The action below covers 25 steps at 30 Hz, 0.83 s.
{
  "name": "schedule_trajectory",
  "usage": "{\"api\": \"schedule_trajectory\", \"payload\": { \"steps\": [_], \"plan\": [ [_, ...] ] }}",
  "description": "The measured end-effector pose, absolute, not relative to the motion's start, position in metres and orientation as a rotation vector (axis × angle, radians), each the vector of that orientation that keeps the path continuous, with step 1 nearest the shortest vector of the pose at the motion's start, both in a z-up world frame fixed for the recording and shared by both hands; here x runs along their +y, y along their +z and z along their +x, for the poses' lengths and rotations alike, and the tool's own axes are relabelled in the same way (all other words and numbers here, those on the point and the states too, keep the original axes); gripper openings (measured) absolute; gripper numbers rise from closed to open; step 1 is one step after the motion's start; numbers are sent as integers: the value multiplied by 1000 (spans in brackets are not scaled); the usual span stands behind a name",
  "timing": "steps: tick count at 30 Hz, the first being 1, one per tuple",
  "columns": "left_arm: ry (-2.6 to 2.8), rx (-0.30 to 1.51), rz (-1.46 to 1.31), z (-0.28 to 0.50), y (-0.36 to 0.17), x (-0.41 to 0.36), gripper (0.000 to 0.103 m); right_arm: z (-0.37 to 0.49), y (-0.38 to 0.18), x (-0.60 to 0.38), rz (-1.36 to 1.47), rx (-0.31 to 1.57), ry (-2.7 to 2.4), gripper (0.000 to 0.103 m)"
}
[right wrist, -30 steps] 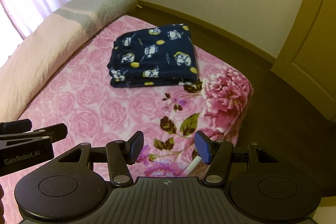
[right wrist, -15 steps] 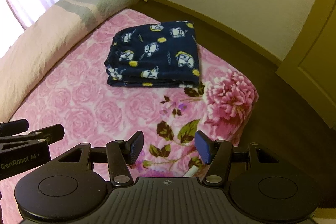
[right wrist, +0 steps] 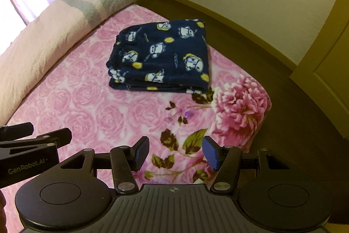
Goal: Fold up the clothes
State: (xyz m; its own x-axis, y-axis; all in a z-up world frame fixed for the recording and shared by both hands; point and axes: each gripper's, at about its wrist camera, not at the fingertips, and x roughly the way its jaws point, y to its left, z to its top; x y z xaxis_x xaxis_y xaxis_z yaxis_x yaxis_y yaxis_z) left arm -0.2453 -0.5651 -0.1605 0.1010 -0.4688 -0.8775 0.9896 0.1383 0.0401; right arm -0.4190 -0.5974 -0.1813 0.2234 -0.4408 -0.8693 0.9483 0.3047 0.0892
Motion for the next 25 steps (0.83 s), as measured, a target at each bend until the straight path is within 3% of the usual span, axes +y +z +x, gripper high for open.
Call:
{"api": "schedule_trajectory", "payload": {
  "steps": [25],
  "plan": [
    [-1253,817,793,-261,-171,-612,72,-430,-193,-645,764,878,-1088,57]
  ]
}}
